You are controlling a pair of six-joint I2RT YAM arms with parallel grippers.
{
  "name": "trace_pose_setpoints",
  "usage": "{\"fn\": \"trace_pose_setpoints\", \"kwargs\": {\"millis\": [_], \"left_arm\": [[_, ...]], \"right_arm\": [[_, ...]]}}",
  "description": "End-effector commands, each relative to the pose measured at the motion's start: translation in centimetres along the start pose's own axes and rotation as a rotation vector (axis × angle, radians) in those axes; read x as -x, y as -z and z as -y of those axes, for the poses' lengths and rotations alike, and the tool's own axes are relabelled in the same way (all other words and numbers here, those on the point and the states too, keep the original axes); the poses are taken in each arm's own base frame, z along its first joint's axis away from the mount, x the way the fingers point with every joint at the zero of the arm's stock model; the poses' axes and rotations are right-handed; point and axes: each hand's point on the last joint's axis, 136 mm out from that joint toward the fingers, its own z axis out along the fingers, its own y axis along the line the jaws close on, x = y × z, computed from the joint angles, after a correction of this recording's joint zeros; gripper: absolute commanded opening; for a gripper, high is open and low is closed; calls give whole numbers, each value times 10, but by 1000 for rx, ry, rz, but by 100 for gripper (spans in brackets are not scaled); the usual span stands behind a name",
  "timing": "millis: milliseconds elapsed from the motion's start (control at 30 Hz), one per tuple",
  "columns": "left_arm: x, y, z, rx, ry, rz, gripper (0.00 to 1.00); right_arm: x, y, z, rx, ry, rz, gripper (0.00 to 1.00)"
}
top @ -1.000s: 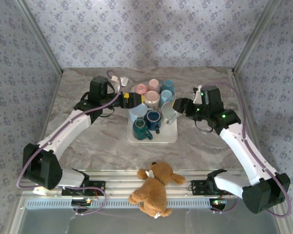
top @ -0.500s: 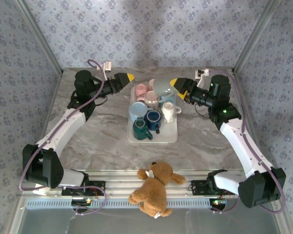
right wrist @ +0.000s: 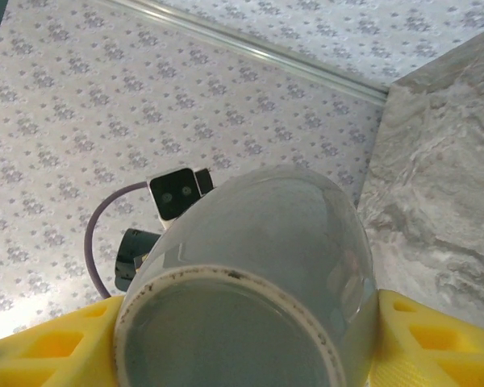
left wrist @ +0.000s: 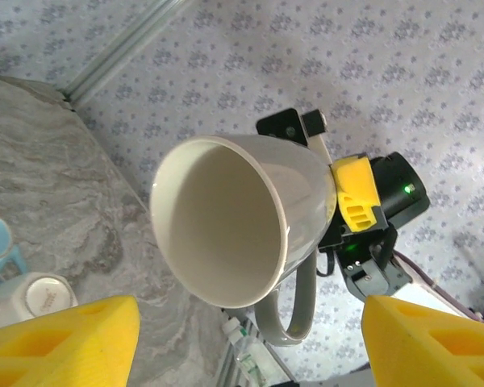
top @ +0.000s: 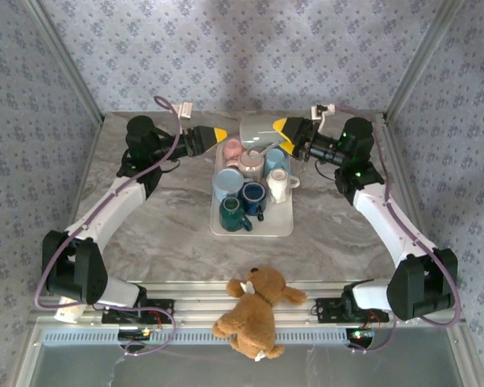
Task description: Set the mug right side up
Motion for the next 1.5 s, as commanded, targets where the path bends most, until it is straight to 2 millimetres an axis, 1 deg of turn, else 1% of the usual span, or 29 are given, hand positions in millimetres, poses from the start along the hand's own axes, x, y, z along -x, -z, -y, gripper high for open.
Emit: {"fn": "trace_pose_setpoints", "kwargs": {"millis": [0,100,200,400,433,633,700,800,900,1000,1033,1067,1100,1133,1200,1233,1367,1467], "left_arm": [[2,-7,34,-86,-113,-39,73],[0,-13,41,-103,-122,-52,72],[1,-15,47,-115,-130,-56,69],[3,-20,48,-125,-134,-71,54],[2,-22,48,-129,-132,-78,53],[-2,-31,49,-141,-127,-100,53],[-3,-33,48,-144,-122,-105,51],[-3,-35,50,-149,-121,-109,43],[-3,-36,49,-150,-119,-111,31],[-4,-38,47,-154,-109,-119,19],[-3,-38,46,-154,-104,-119,14],[-3,-39,46,-161,-105,-120,8],[-3,-40,47,-164,-104,-118,2],[-2,-40,46,-160,-103,-112,0],[1,-40,46,-151,-104,-96,0],[3,-39,46,-149,-108,-89,0],[7,-40,49,-152,-127,-85,0],[10,-39,50,-138,-143,-78,0]], "right_arm": [[-2,-1,-38,112,95,-24,48],[-7,-4,-39,122,102,-43,48],[-9,-6,-40,127,104,-51,48],[-14,-9,-43,145,99,-60,48],[-14,-10,-43,149,98,-61,48],[-18,-17,-43,170,86,-73,48],[-19,-19,-41,173,83,-75,48],[-20,-21,-39,173,78,-80,48],[-19,-22,-35,169,70,-80,49],[-18,-23,-30,163,60,-75,55],[-18,-23,-28,161,56,-73,58],[-16,-23,-26,160,54,-69,63],[-16,-22,-24,157,49,-64,68],[-14,-21,-23,153,44,-57,74],[-10,-18,-17,137,35,-31,86],[-7,-15,-12,121,31,-14,100],[2,0,11,44,5,58,100],[5,15,24,-9,5,101,100]]}}
